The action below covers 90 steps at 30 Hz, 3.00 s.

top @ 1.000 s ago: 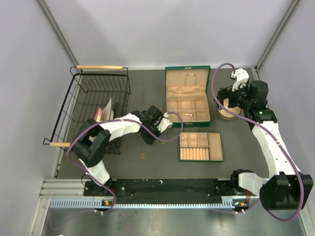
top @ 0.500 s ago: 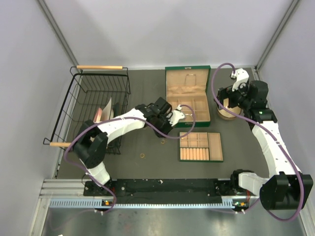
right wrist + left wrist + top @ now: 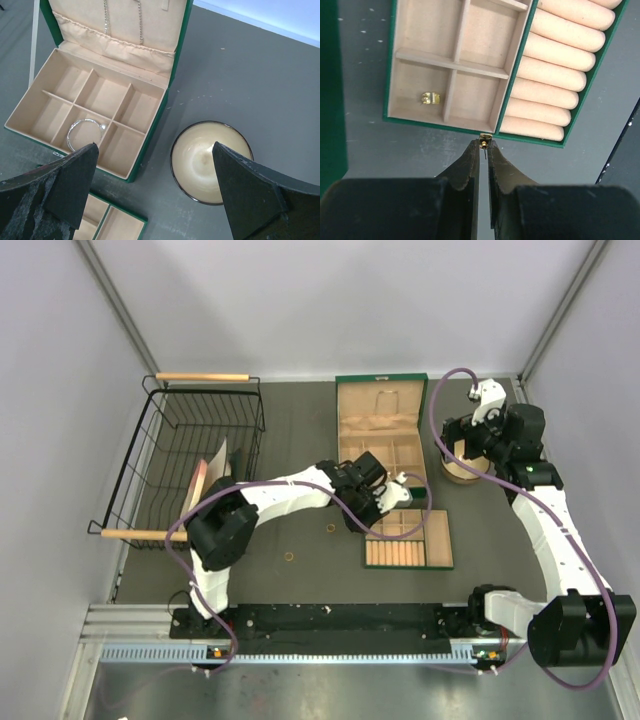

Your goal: Organize the mixed jewelry

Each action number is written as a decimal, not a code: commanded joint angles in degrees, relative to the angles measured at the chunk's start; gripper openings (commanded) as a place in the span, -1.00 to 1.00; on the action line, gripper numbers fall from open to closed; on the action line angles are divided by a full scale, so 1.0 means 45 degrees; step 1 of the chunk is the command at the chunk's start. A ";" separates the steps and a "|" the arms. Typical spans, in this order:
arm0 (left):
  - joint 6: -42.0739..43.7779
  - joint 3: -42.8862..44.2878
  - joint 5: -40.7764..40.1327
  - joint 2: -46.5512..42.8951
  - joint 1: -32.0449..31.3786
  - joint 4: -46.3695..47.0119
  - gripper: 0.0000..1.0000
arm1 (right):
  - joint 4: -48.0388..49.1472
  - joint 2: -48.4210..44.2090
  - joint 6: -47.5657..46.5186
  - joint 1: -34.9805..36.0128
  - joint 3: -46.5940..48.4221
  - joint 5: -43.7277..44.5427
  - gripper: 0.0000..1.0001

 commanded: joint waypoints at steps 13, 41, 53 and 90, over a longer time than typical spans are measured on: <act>0.0183 0.1044 0.0093 0.0731 -0.0558 0.0419 -1.00 | 0.0237 0.0019 -0.0259 -0.0031 0.0054 0.0154 0.97; 0.0359 0.1279 -0.0278 0.1122 -0.0578 0.0497 -0.58 | 0.0237 -0.0001 -0.0298 -0.0031 0.0034 0.0154 0.97; 0.0418 0.1240 -0.0181 0.0654 -0.0558 0.0457 -0.44 | 0.0237 -0.0020 -0.0298 -0.0031 0.0015 0.0174 0.97; 1.1257 -0.3311 0.3785 -0.3625 0.3290 -0.1984 -0.30 | 0.0217 0.0116 -0.0298 -0.0031 -0.0024 -0.0197 0.97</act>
